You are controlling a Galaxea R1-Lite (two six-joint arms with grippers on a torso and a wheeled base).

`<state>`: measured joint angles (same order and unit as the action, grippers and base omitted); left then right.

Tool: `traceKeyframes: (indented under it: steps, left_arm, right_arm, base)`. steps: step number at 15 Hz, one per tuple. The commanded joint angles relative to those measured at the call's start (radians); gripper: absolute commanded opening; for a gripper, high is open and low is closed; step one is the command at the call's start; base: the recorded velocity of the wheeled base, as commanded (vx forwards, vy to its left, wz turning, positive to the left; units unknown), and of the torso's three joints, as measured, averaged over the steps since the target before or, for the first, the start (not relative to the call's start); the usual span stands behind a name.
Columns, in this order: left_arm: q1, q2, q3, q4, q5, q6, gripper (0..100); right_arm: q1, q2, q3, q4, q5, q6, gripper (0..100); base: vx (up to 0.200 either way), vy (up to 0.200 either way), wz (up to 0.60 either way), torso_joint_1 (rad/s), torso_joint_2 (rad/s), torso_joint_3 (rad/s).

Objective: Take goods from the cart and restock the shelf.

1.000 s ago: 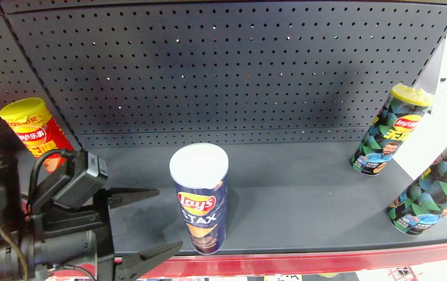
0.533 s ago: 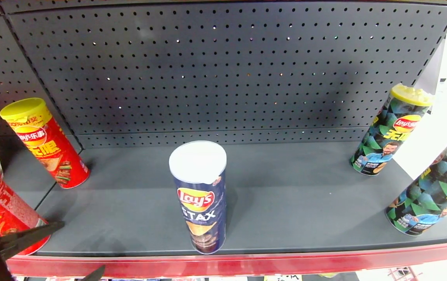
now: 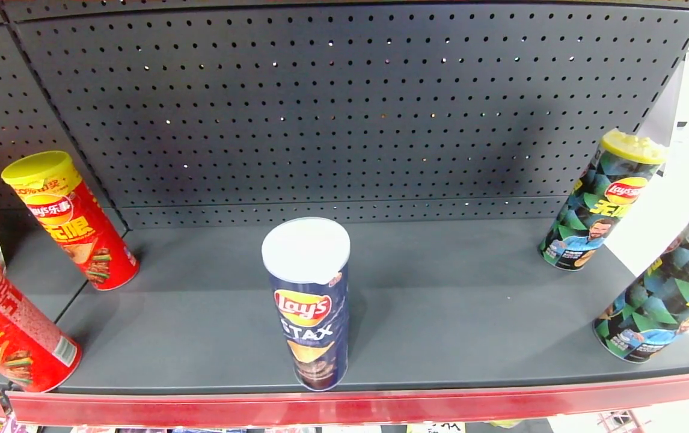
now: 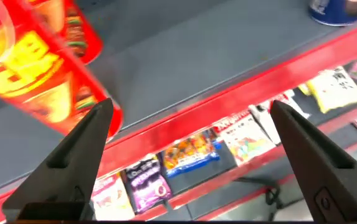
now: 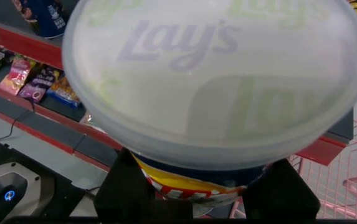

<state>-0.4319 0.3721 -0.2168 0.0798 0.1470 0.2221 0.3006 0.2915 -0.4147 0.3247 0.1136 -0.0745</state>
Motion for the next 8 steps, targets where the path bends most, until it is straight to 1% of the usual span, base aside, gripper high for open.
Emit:
traceKeyframes:
  steps: [1, 5, 8]
  left_arm:
    - [0.001, -0.025, 0.007, 0.003, 0.022, 0.0, 100]
    - [0.001, -0.029, 0.004, 0.002, 0.023, 0.002, 100]
    - [-0.001, -0.03, -0.003, 0.002, 0.02, 0.002, 100]
  right_arm:
    - [0.0, 0.0, -0.001, -0.001, 0.0, -0.001, 0]
    - [0.0, -0.005, -0.001, 0.001, 0.0, -0.001, 0]
    - [0.0, -0.008, -0.001, 0.001, 0.0, -0.001, 0]
  base:
    - [-0.2, 0.0, 0.0, 0.012, 0.0, 0.007]
    - [-0.2, 0.0, 0.0, 0.002, 0.0, 0.001]
    - [0.0, 0.0, 0.0, 0.0, 0.0, 0.0]
